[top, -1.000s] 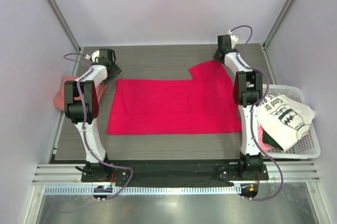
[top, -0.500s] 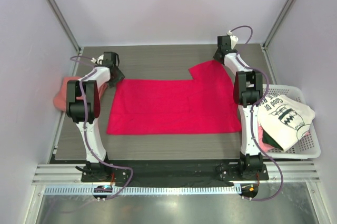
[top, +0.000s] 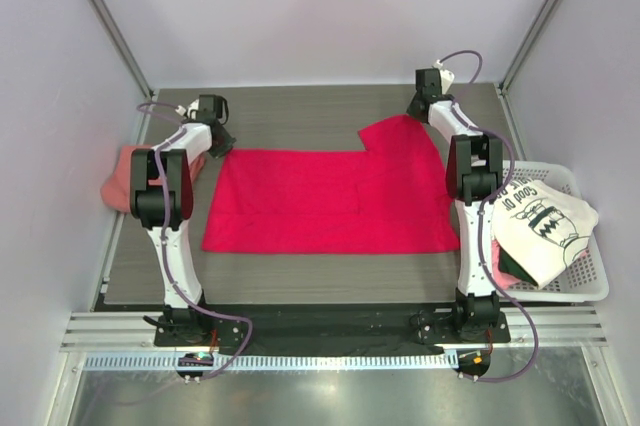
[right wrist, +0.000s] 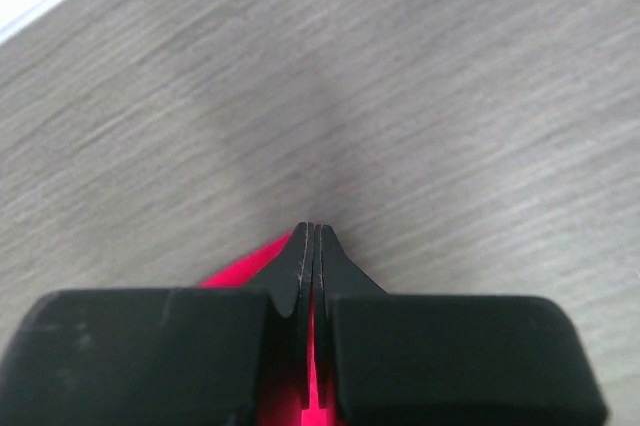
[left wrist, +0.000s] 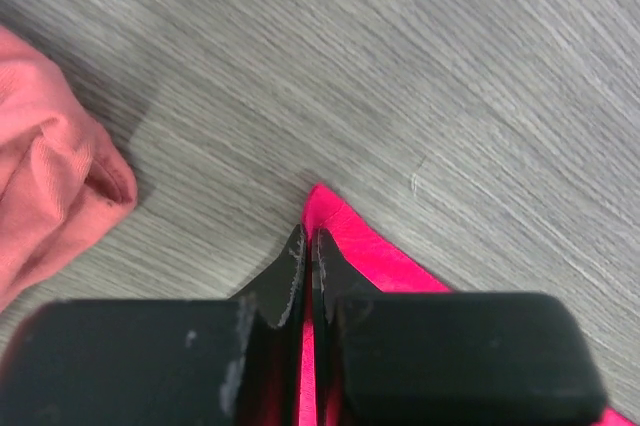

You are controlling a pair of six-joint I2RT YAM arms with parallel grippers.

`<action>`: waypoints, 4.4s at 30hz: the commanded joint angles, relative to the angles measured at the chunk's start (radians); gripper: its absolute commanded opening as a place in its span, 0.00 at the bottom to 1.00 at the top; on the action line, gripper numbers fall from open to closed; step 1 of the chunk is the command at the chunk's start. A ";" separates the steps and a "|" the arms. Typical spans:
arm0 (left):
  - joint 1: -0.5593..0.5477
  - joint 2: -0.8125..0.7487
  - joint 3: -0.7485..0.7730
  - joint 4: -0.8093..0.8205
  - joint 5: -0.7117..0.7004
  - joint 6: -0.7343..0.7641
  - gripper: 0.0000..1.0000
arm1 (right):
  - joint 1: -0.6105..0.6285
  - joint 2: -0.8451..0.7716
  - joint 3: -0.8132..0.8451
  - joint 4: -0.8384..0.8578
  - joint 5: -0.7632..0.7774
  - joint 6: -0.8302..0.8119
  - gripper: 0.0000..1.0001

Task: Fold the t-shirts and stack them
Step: Fold the tshirt

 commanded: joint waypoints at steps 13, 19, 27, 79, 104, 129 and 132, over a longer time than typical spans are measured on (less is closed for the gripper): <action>0.034 -0.014 -0.002 0.051 0.003 -0.024 0.24 | -0.023 -0.188 -0.091 0.024 -0.041 0.009 0.01; 0.034 -0.001 0.003 0.083 0.058 -0.033 0.31 | -0.021 -0.255 -0.152 0.060 -0.079 0.001 0.01; 0.034 0.027 0.023 0.094 0.124 -0.031 0.05 | -0.021 -0.261 -0.164 0.071 -0.108 0.000 0.01; 0.109 -0.278 -0.462 0.709 0.480 0.237 0.00 | -0.070 -0.772 -0.563 0.022 -0.294 -0.033 0.01; 0.107 -0.494 -0.624 0.614 0.408 0.343 0.00 | -0.107 -1.044 -0.761 -0.148 -0.265 -0.094 0.01; 0.109 -0.632 -0.726 0.596 0.463 0.406 0.00 | -0.107 -1.407 -1.052 -0.215 -0.171 -0.026 0.01; 0.107 -0.660 -0.733 0.571 0.448 0.418 0.00 | -0.107 -1.433 -1.071 -0.226 -0.143 -0.016 0.01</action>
